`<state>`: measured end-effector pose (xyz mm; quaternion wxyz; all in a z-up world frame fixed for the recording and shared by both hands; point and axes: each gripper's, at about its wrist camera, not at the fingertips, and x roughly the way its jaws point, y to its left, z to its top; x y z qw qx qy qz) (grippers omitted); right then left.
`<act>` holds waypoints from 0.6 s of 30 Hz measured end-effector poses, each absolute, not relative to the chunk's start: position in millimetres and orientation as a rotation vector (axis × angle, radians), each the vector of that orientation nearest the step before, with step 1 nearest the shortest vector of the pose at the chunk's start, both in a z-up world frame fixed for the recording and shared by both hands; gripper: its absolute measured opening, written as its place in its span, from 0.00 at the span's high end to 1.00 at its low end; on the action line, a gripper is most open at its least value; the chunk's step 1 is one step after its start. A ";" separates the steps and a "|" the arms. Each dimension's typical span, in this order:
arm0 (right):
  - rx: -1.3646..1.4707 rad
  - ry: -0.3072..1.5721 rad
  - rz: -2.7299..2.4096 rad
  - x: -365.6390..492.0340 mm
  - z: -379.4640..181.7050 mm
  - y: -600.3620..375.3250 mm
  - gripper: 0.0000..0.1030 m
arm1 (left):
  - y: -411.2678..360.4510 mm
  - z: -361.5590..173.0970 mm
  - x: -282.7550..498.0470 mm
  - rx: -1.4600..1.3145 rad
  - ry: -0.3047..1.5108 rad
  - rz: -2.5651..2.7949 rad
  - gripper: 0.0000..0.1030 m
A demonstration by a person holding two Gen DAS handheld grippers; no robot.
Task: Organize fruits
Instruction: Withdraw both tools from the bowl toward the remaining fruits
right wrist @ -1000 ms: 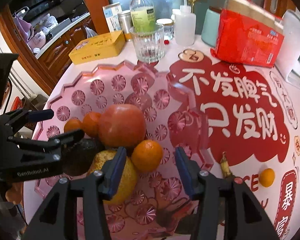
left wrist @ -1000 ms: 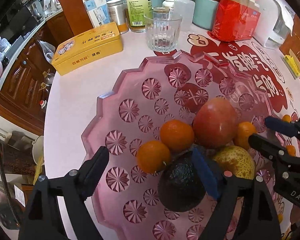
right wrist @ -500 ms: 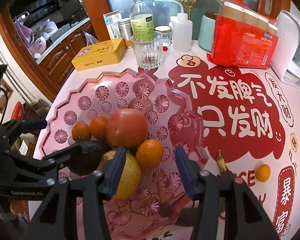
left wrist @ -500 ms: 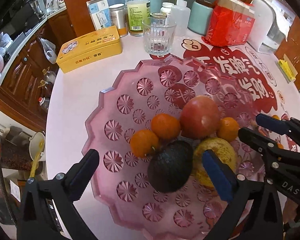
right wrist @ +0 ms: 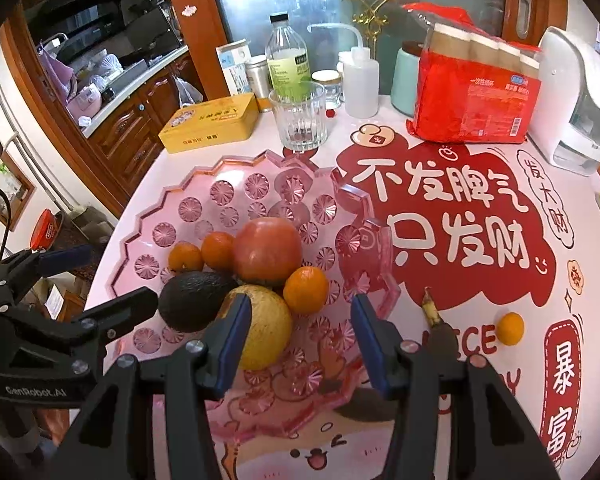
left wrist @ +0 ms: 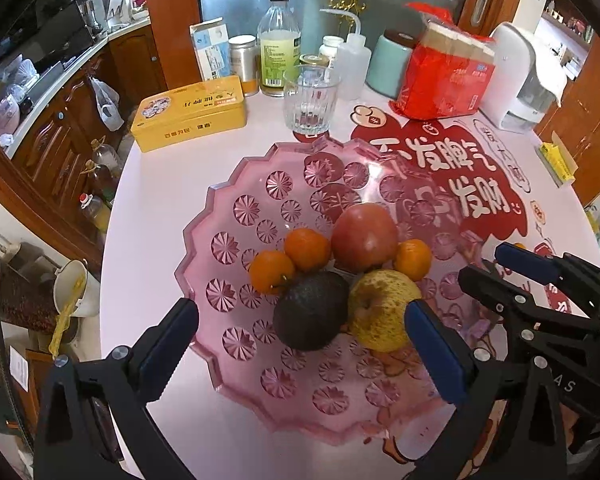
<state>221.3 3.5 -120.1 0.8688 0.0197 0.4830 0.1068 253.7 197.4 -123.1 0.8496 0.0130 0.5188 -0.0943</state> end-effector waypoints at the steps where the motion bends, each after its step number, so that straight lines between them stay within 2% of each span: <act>1: 0.043 1.005 0.225 218.9 -117.1 2.3 0.49 | 197.1 -120.0 250.6 0.024 1.089 -0.198 0.01; 18: 0.050 0.913 0.242 160.8 -70.5 -19.4 0.46 | 177.7 -66.9 190.4 -0.036 1.034 -0.218 0.01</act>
